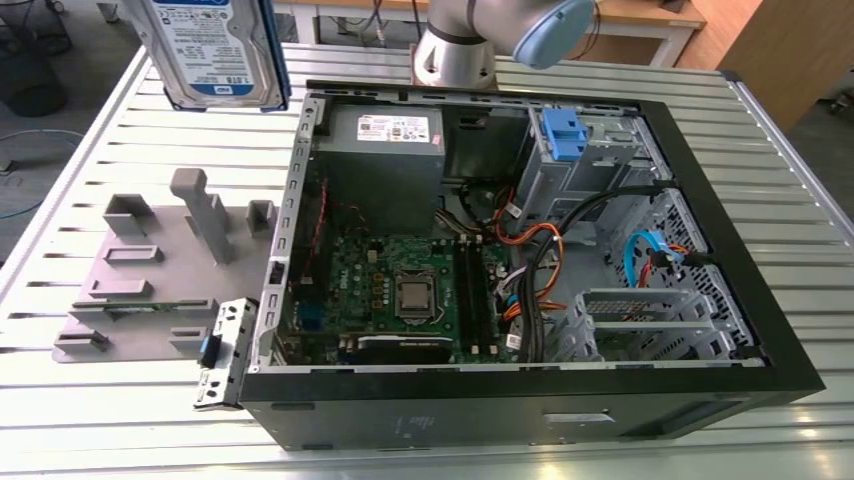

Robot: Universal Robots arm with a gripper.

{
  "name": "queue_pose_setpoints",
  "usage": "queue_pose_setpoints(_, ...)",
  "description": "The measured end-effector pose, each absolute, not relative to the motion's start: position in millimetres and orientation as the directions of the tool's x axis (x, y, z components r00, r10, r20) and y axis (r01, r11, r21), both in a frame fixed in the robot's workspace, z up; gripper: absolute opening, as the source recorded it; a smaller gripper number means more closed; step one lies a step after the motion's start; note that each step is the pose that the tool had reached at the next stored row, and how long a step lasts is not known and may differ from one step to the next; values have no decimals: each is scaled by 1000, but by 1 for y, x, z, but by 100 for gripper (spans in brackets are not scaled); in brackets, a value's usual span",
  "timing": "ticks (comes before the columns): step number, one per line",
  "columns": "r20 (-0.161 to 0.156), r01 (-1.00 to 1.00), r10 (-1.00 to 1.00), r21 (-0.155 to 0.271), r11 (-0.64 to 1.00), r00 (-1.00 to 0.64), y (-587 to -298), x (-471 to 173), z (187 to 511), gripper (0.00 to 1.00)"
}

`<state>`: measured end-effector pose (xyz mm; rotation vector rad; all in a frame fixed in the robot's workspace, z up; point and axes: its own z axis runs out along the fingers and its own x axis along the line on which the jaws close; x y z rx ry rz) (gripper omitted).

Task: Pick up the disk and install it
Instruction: 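Pick up the disk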

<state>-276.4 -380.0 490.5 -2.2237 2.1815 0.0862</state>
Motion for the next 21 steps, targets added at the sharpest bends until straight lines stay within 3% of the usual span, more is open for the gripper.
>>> queue_pose_setpoints(21, -57, -1000, -998, 21, -20, 18, -380, -255, 490, 35)
